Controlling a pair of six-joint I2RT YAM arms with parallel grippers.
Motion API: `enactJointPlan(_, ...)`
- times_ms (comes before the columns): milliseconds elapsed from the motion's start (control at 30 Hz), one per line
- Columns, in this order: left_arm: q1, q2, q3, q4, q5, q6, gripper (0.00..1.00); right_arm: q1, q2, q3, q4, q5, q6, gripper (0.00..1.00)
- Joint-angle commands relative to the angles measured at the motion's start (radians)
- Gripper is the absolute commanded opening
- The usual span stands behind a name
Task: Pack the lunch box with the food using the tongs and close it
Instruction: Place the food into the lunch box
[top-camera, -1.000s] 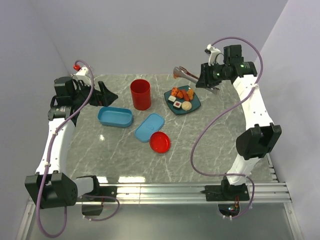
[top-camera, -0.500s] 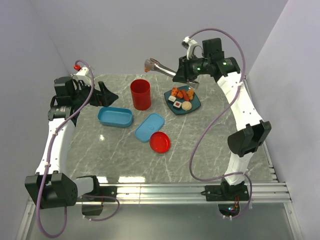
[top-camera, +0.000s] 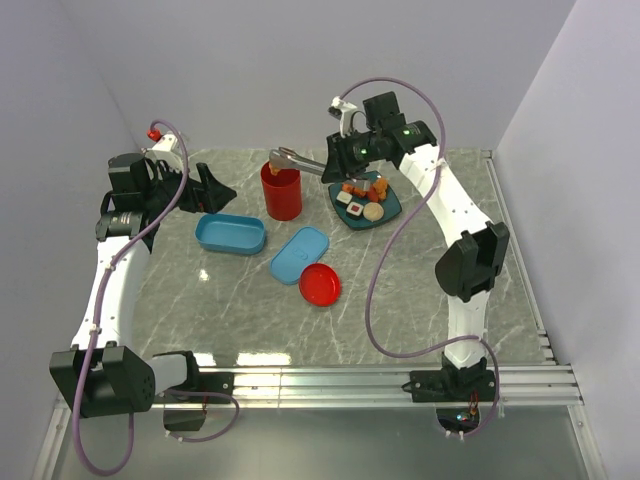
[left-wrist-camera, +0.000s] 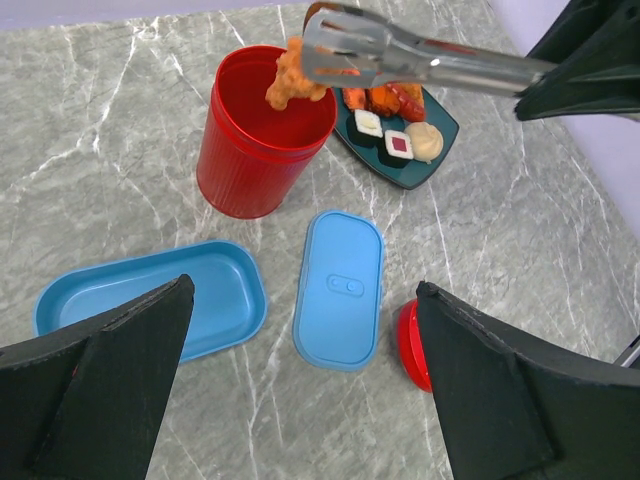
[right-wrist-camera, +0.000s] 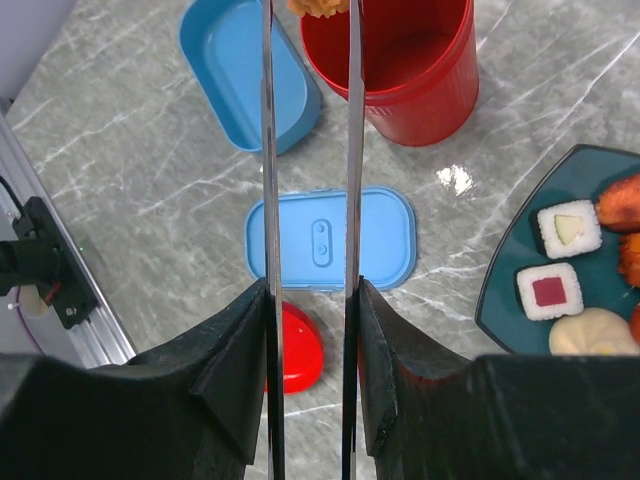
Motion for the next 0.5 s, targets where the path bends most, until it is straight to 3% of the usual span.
enactJointPlan(0,0.003,-0.02,0.041,0.009,-0.003,0.009,0.99,0.011,0.006,0.061,0.065,0.017,0.016,0.31)
enactJointPlan(300,0.002,-0.014,0.043,0.022,0.0,-0.007,1.0,0.011,-0.04,0.055,0.064,0.055,0.02,0.56)
enactJointPlan(467,0.003,-0.009,0.043,0.032,0.009,-0.016,0.99,-0.009,-0.089,0.02,0.069,0.066,0.025,0.61)
